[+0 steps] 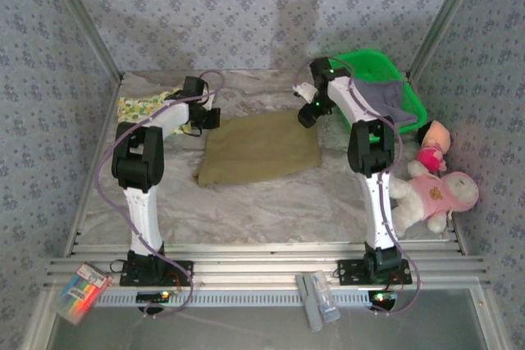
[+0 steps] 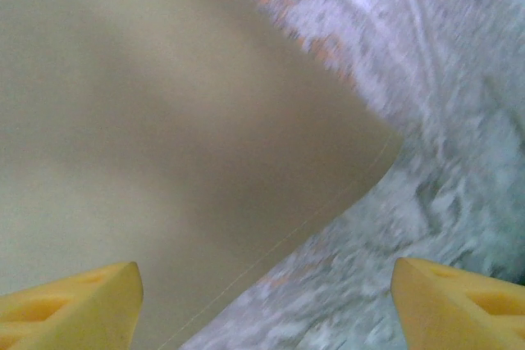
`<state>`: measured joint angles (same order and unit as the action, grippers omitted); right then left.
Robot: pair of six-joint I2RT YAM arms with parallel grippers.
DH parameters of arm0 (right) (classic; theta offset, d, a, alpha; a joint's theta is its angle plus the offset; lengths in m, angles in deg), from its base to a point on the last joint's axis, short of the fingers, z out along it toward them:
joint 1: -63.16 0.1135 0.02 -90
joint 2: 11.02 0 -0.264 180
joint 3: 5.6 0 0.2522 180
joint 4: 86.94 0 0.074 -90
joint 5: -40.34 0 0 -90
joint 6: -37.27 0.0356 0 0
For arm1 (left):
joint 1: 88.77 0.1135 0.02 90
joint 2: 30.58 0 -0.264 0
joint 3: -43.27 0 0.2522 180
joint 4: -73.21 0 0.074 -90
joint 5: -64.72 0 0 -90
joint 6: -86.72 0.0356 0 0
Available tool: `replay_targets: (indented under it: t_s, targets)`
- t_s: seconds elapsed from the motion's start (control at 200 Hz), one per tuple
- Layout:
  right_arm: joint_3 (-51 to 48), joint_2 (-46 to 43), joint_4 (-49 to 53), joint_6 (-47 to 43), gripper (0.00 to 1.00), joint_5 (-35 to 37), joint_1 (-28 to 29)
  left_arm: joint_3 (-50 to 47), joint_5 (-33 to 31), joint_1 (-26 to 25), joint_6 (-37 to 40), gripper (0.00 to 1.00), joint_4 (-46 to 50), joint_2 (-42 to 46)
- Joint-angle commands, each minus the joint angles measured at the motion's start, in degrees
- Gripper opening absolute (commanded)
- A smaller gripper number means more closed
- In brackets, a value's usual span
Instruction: Fold and stack the skirts
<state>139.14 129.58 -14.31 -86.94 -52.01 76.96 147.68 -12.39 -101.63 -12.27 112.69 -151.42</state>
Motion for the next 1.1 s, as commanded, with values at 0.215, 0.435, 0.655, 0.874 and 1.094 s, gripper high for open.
replay_targets:
  t_s: [0.215,0.435,0.655,0.874,1.094]
  targets:
    - [13.59,10.92,7.13,-3.49,0.82,5.29,0.80,1.80,2.74,-0.34,1.83,0.00,1.42,1.88]
    - [14.37,12.50,10.47,1.04,0.79,-0.48,1.05,2.23,4.61,-0.80,3.07,0.00,1.73,1.68]
    - [14.80,12.22,14.77,7.12,0.36,-0.46,-0.53,3.34,4.25,-0.85,3.80,0.00,2.88,1.02]
    - [-1.82,-2.86,1.88,14.31,0.06,7.98,-0.93,1.50,2.89,-0.85,2.53,0.00,1.26,5.13]
    - [-24.69,-27.74,-16.55,18.53,0.00,11.50,-0.19,-2.22,2.28,-1.36,0.82,0.00,-2.15,16.67]
